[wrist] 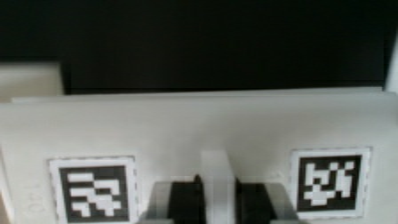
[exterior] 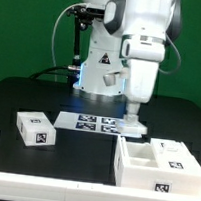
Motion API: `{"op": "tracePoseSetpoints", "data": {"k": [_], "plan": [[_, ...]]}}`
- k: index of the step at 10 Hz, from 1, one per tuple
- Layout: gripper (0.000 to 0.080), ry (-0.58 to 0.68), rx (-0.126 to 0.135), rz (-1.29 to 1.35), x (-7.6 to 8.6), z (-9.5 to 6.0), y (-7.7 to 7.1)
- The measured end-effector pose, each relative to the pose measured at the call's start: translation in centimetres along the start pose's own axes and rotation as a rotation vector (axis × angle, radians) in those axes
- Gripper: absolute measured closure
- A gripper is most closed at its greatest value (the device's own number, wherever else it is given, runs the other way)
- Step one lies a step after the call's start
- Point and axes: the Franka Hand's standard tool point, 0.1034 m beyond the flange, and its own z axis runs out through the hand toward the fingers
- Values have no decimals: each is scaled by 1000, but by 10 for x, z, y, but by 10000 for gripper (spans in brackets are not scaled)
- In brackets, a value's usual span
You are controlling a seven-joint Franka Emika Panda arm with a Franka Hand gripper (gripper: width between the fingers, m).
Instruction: Assemble cabinet
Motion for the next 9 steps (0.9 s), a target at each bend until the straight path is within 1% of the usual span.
{"op": "tracePoseSetpoints", "data": {"k": [1,2,3,4,5,6,7,9], "plan": [[735,-28,59,54,-2,-1,1],[735,-45,90,81,-2,-1,3],[735,-39,78,80,-2,0,4],[735,-41,76,62,0,0,4],[735,-38,61,2,9,-2,5],[735,-33,61,-60,13,-2,5],[735,-33,66,-106,11,0,4],[735,-34,67,-88,11,0,3]]}}
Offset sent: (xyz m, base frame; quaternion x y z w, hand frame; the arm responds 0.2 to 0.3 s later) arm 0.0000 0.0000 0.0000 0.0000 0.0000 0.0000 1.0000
